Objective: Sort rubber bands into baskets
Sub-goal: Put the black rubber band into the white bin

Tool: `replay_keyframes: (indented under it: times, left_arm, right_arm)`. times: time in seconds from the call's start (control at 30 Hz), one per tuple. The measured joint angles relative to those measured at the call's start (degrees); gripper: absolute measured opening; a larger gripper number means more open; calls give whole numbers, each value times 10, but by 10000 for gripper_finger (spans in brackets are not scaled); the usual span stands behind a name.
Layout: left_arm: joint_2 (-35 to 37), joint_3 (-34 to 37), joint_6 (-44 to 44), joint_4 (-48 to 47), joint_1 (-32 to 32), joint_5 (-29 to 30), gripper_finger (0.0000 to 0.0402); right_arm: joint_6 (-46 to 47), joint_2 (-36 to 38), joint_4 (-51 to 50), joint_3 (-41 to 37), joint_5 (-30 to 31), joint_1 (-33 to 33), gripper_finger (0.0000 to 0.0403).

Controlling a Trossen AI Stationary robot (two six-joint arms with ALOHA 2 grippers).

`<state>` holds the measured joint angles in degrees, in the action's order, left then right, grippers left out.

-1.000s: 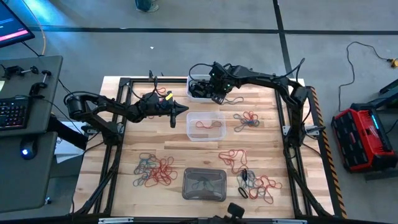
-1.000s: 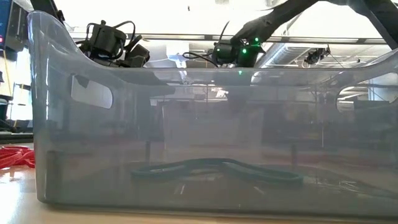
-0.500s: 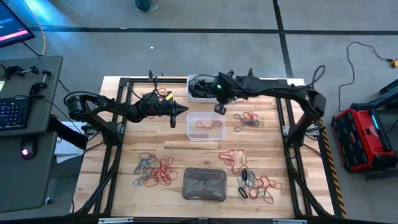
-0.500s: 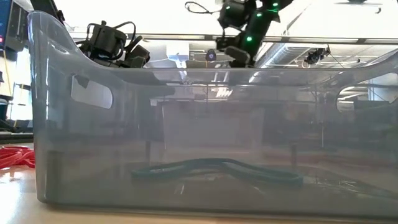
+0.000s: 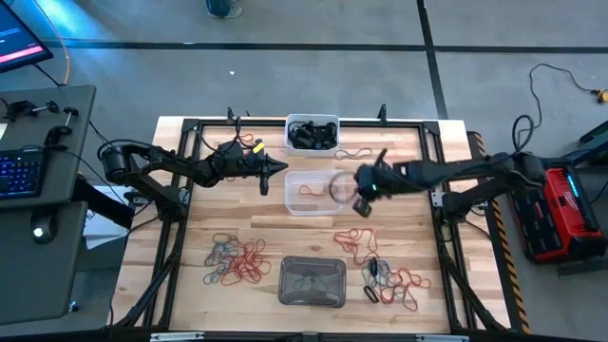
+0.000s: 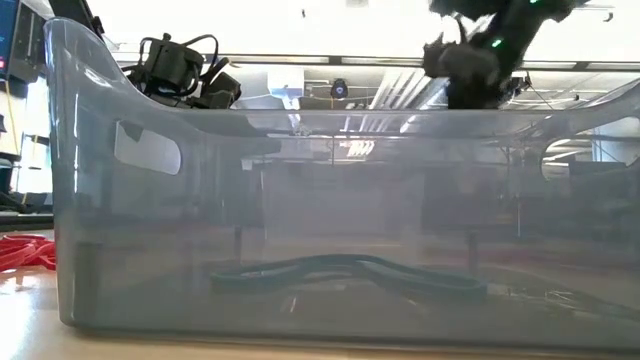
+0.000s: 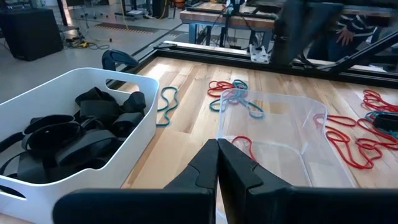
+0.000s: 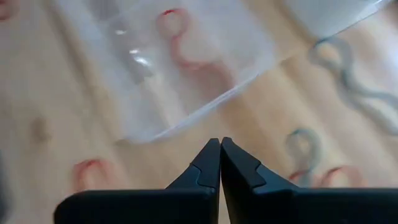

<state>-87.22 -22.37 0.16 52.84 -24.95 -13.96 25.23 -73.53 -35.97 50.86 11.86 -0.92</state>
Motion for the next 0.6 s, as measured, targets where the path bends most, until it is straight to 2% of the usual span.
replay_keyframes:
  times: [0.13,0.4,0.6]
  left_arm:
    - [0,0,0,0,0,0,0]
    - [0,0,0,1,0,0,0]
    - [0,0,9,2,0,0,0]
  right_arm:
    - [87,0,-37,-3,-21,80,0]
    - [321,-28,-49,-3,-113,197,4]
    - [460,-70,-47,-3,-157,248,54]
